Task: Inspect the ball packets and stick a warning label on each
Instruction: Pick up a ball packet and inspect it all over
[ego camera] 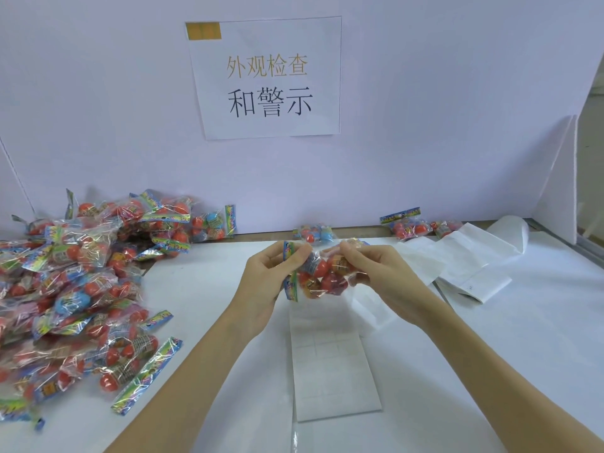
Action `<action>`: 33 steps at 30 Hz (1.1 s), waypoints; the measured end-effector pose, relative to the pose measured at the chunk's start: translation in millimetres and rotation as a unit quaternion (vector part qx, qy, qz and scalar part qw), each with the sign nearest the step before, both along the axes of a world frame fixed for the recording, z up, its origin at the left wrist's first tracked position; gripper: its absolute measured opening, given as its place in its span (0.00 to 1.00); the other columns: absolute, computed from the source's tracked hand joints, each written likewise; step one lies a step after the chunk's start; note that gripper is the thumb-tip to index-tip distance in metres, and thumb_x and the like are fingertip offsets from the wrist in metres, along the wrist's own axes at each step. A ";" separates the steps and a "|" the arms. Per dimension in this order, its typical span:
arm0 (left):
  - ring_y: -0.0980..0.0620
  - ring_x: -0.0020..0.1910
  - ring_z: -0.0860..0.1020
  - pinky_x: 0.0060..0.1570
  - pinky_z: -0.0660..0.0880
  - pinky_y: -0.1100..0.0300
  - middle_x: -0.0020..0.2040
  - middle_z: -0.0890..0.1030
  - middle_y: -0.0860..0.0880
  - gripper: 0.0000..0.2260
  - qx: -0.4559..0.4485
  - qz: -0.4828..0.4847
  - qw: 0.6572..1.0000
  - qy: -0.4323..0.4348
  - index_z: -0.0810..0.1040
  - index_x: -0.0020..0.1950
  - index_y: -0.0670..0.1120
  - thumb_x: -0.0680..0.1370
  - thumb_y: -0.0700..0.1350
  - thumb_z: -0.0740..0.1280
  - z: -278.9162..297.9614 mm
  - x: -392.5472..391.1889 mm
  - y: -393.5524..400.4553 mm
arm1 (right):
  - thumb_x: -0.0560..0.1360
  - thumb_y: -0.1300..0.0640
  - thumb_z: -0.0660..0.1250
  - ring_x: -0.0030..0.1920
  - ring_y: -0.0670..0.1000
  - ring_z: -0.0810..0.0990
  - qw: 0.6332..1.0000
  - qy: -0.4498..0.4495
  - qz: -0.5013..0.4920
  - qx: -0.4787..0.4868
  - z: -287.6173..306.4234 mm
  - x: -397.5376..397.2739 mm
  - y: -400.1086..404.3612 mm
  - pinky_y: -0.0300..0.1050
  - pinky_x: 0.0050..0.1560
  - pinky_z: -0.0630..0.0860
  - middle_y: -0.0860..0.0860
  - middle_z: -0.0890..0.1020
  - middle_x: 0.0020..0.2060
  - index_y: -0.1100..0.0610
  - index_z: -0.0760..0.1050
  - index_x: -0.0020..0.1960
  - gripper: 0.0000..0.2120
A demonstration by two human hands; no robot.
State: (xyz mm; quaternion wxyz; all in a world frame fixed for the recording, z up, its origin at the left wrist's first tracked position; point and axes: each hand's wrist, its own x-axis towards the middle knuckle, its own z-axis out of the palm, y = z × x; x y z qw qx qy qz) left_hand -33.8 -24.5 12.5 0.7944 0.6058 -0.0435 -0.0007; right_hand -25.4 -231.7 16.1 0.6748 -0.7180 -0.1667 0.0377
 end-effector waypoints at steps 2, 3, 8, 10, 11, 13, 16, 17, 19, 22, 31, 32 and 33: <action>0.49 0.45 0.87 0.37 0.82 0.59 0.51 0.88 0.44 0.13 -0.026 0.017 0.999 0.017 0.89 0.50 0.47 0.70 0.52 0.77 0.2 0.1 -0.1 | 0.83 0.44 0.62 0.45 0.47 0.80 1.000 -0.002 -0.006 0.014 -0.9 0.1 2.1 0.41 0.44 0.76 0.49 0.87 0.46 0.54 0.87 0.58 0.20; 0.49 0.44 0.87 0.36 0.82 0.59 0.50 0.88 0.44 0.13 -0.029 0.029 0.999 0.024 0.89 0.50 0.47 0.70 0.53 0.77 0.4 -0.3 -0.6 | 0.85 0.46 0.60 0.45 0.47 0.80 1.000 0.001 -0.008 0.013 -1.5 -0.4 3.9 0.40 0.44 0.76 0.50 0.87 0.47 0.54 0.87 0.59 0.19; 0.51 0.42 0.86 0.40 0.81 0.61 0.47 0.89 0.45 0.10 0.011 0.120 0.993 0.018 0.90 0.45 0.48 0.74 0.54 0.76 -4.9 0.9 -4.1 | 0.87 0.44 0.54 0.47 0.54 0.84 0.997 0.068 -0.009 0.048 -1.7 -3.7 13.9 0.43 0.45 0.82 0.57 0.87 0.53 0.54 0.84 0.63 0.23; 0.52 0.40 0.84 0.47 0.82 0.58 0.46 0.88 0.46 0.10 0.027 0.157 0.987 0.004 0.90 0.43 0.47 0.77 0.52 0.75 -8.3 3.1 -4.0 | 0.85 0.43 0.58 0.48 0.58 0.87 0.993 0.096 0.049 0.039 -1.7 -5.3 13.3 0.45 0.45 0.83 0.61 0.87 0.52 0.56 0.81 0.65 0.22; 0.52 0.41 0.83 0.52 0.82 0.56 0.46 0.88 0.45 0.10 0.022 0.164 0.986 0.002 0.89 0.43 0.47 0.78 0.52 0.74 -8.6 3.9 -3.1 | 0.85 0.45 0.62 0.48 0.59 0.87 0.993 0.096 0.071 0.024 -2.7 -5.9 13.4 0.45 0.45 0.83 0.61 0.87 0.51 0.58 0.79 0.66 0.19; 0.51 0.46 0.84 0.59 0.79 0.55 0.49 0.88 0.44 0.13 -0.019 0.139 0.990 0.010 0.89 0.47 0.45 0.80 0.53 0.72 -6.6 4.4 -1.2 | 0.84 0.55 0.66 0.44 0.57 0.87 0.994 0.084 0.061 0.029 -7.0 -4.9 13.8 0.43 0.44 0.83 0.61 0.87 0.46 0.62 0.77 0.64 0.13; 0.49 0.51 0.84 0.65 0.77 0.48 0.53 0.87 0.42 0.14 -0.020 0.078 0.997 0.008 0.87 0.54 0.40 0.81 0.51 0.70 -4.1 4.8 -1.9 | 0.85 0.59 0.64 0.44 0.56 0.87 0.992 0.090 0.024 0.091 -9.5 -1.4 11.8 0.40 0.42 0.82 0.61 0.87 0.46 0.65 0.78 0.58 0.09; 0.49 0.52 0.84 0.66 0.77 0.45 0.54 0.87 0.42 0.12 -0.004 0.078 0.997 -0.002 0.87 0.54 0.41 0.82 0.48 0.69 -4.1 5.2 -2.3 | 0.85 0.57 0.64 0.47 0.57 0.88 0.989 0.100 0.037 0.104 -8.1 -0.7 10.6 0.41 0.43 0.82 0.61 0.87 0.49 0.64 0.79 0.57 0.10; 0.45 0.53 0.84 0.68 0.76 0.43 0.53 0.87 0.41 0.10 0.033 0.097 0.995 -0.018 0.87 0.54 0.42 0.83 0.46 0.68 -5.3 6.5 -1.4 | 0.85 0.53 0.63 0.53 0.59 0.87 0.984 0.120 0.077 0.111 -4.9 -0.1 6.6 0.42 0.46 0.82 0.62 0.87 0.54 0.61 0.83 0.56 0.13; 0.39 0.51 0.83 0.65 0.77 0.39 0.53 0.86 0.40 0.11 0.081 0.090 0.992 -0.031 0.86 0.58 0.44 0.84 0.48 0.67 -7.6 8.7 1.7 | 0.85 0.46 0.63 0.56 0.59 0.87 0.985 0.118 0.075 0.097 -5.5 2.2 2.4 0.41 0.47 0.82 0.61 0.87 0.56 0.58 0.87 0.54 0.19; 0.53 0.44 0.84 0.53 0.79 0.63 0.49 0.87 0.46 0.15 0.052 0.066 0.996 -0.013 0.82 0.65 0.46 0.79 0.36 0.73 -14.2 17.5 11.7 | 0.85 0.44 0.60 0.52 0.56 0.88 0.988 0.129 0.047 0.077 -8.4 5.6 -0.7 0.39 0.44 0.82 0.60 0.87 0.54 0.63 0.82 0.60 0.24; 0.54 0.44 0.84 0.54 0.79 0.62 0.49 0.87 0.46 0.14 0.046 0.076 0.996 -0.014 0.83 0.63 0.46 0.79 0.36 0.73 -13.1 18.9 14.4 | 0.86 0.44 0.59 0.51 0.57 0.88 0.987 0.132 0.063 0.061 -7.5 5.6 -2.5 0.39 0.45 0.82 0.61 0.87 0.54 0.63 0.82 0.61 0.24; 0.54 0.44 0.84 0.55 0.80 0.62 0.49 0.87 0.47 0.12 0.046 0.082 0.995 -0.019 0.83 0.61 0.47 0.79 0.35 0.72 -12.0 19.4 15.9 | 0.86 0.45 0.58 0.52 0.57 0.88 0.987 0.132 0.079 0.049 -6.8 5.5 -4.0 0.40 0.45 0.82 0.61 0.87 0.55 0.62 0.82 0.63 0.23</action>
